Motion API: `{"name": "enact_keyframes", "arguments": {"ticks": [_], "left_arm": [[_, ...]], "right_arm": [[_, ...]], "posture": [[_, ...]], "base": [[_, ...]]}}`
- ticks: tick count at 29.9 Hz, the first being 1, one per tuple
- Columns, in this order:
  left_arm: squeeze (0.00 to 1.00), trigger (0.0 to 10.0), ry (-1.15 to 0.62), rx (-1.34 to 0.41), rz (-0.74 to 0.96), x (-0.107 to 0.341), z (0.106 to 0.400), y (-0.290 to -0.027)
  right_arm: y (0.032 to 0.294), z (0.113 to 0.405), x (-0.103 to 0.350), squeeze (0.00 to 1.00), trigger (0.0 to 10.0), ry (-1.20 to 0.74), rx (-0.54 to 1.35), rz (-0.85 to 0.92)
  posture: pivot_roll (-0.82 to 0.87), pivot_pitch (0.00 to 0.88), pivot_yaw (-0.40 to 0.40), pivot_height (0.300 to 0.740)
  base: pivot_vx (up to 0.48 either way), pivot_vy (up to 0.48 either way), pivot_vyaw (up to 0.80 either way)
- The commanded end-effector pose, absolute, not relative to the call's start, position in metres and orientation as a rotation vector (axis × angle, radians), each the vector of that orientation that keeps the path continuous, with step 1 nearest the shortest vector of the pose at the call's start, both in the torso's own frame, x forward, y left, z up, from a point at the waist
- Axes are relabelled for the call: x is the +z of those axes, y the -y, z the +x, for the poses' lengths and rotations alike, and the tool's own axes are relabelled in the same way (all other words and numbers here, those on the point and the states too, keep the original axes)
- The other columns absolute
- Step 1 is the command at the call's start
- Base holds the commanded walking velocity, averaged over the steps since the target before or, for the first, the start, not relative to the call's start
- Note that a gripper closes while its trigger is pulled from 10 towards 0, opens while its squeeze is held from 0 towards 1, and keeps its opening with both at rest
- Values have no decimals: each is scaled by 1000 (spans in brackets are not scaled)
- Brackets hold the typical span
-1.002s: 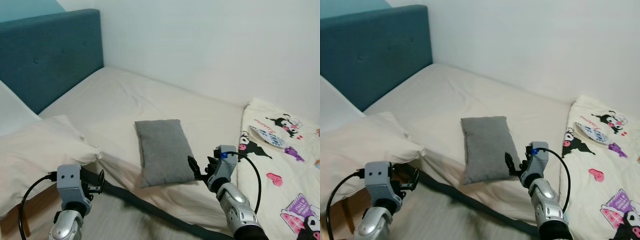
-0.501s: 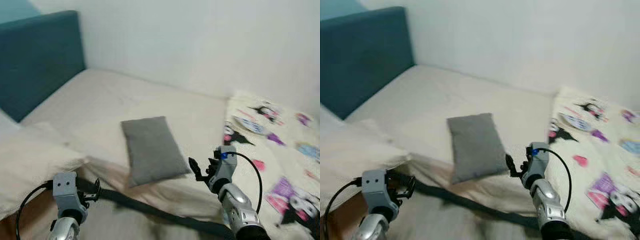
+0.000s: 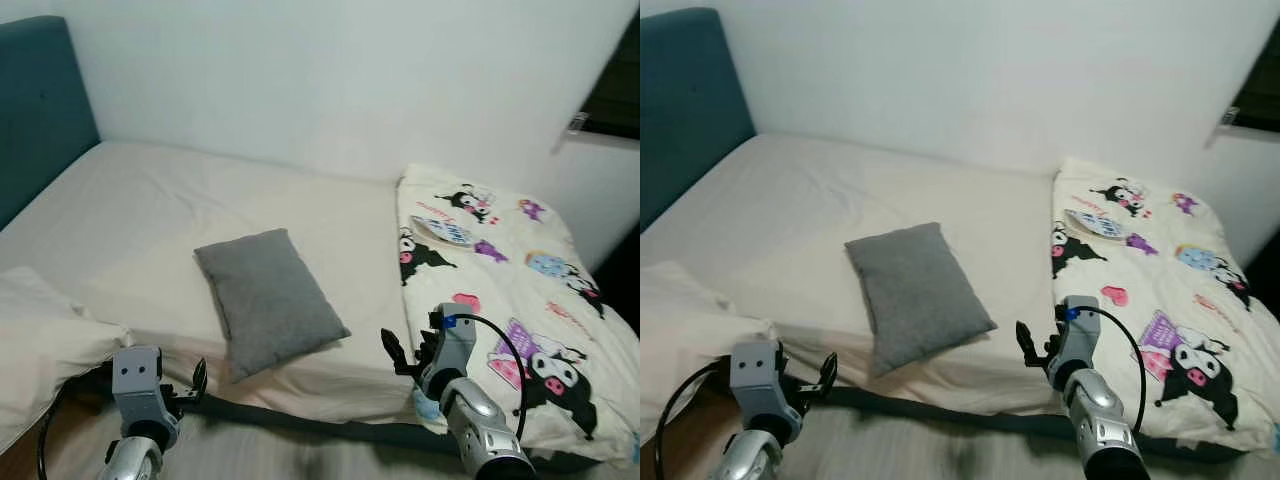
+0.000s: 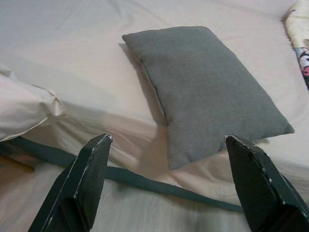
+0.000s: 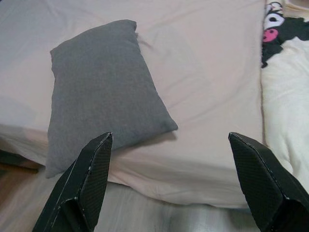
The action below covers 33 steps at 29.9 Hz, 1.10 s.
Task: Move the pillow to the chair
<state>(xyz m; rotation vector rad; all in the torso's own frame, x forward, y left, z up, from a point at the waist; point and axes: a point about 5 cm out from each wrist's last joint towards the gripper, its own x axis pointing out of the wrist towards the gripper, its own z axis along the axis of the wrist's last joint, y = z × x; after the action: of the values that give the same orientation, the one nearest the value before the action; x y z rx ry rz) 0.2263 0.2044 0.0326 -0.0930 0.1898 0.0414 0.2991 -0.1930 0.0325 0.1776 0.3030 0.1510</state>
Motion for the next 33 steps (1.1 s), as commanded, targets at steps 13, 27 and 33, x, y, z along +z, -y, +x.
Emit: {"name": "enact_keyframes", "arguments": {"ticks": [13,27,33], "left_arm": [[0,10000,-194,26,-87,29,227,-204],[0,10000,-191,27,-90,28,226,-203],[0,10000,-191,29,-92,28,226,-203]], "right_arm": [[197,300,30,0,10000,-310,144,166],[198,301,31,0,10000,-309,140,160],[199,302,30,0,10000,-313,137,160]], "posture": [[-21,0,-121,740],[-22,0,-124,740],[-18,0,-125,740]], "base": [[270,0,0],[290,0,0],[291,0,0]]}}
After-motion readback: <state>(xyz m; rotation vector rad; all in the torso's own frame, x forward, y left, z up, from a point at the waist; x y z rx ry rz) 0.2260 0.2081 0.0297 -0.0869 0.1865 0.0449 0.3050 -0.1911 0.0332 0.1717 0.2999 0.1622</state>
